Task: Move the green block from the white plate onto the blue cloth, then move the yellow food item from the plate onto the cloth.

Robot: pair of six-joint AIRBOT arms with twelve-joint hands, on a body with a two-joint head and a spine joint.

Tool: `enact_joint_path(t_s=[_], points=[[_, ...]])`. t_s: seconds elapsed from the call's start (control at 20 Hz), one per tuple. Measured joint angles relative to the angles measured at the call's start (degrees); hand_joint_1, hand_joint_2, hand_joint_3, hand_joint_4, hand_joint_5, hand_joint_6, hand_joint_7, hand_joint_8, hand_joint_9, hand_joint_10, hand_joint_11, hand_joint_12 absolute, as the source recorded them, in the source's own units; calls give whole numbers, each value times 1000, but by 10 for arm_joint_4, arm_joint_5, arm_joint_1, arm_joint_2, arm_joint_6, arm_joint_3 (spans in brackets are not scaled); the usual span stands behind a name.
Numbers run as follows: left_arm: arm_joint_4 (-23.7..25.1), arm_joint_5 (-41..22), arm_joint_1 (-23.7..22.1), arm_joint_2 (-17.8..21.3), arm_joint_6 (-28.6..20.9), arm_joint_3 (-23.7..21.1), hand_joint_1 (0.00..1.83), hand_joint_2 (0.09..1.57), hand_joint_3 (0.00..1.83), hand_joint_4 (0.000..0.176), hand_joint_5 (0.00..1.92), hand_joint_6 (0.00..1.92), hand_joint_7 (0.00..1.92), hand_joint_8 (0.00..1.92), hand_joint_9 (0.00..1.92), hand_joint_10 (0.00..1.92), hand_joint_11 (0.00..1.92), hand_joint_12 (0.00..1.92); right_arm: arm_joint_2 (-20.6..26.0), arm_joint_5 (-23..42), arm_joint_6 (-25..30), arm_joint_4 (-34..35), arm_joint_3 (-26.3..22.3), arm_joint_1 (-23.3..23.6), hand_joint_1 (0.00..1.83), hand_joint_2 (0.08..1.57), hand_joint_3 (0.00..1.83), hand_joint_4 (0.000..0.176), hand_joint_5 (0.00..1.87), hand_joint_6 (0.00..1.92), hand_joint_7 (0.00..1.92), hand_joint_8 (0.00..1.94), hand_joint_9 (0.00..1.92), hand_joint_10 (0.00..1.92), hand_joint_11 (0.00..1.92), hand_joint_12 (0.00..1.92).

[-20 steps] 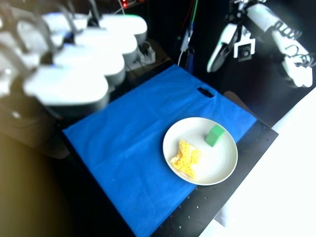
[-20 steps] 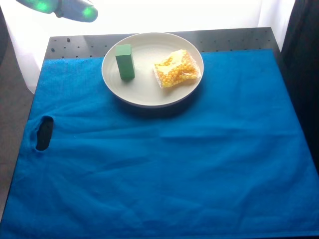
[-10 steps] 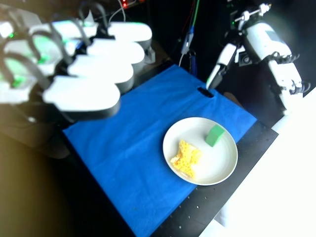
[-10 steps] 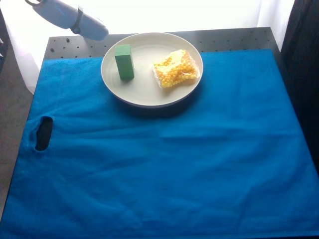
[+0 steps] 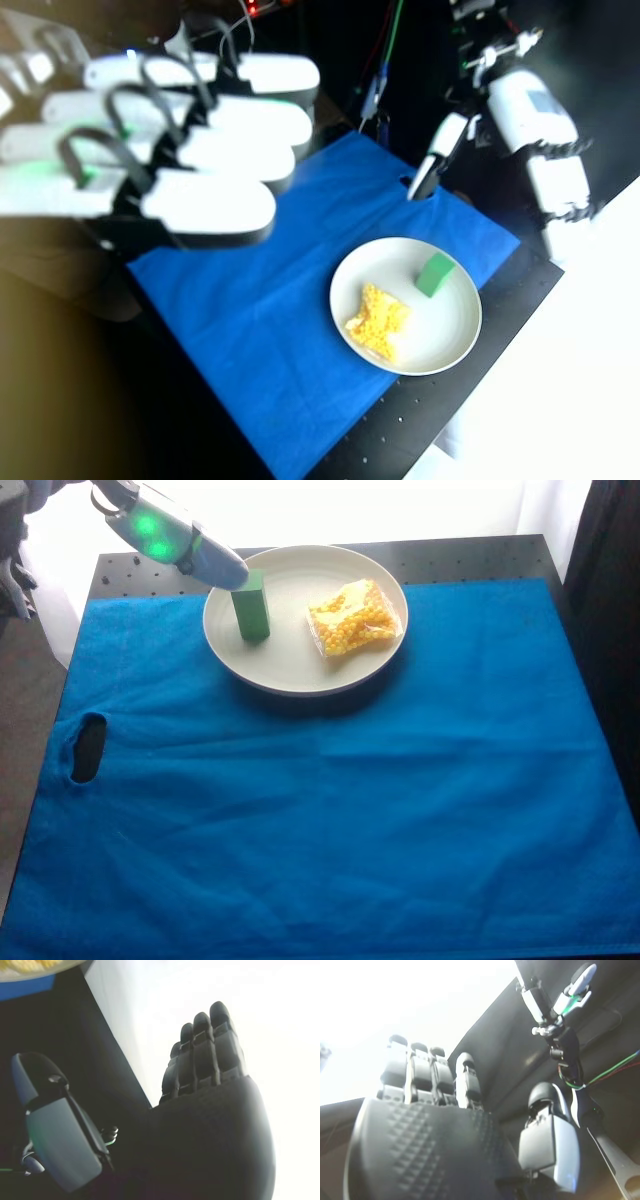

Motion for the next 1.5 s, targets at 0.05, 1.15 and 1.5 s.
enact_joint_path(t_s=[0.05,1.15,1.5], points=[[0,-2,3,-2,-1,0,828,667,1,31,113,3,232,0,270,0,182,98,-2,2,0,1,1,0,130,1055,0,171,123,14,66,6,5,2,0,0],[-1,11,59,-82,-2,50,933,682,0,0,289,7,509,6,474,1,66,638,-13,16,0,14,2,-19,0,1101,2,84,79,3,86,1,93,1,0,594],[-1,17,64,-90,-2,62,1026,896,1,0,1028,26,967,16,882,37,430,1123,-16,22,0,17,2,-24,0,1117,2,58,134,4,146,5,133,9,0,568]])
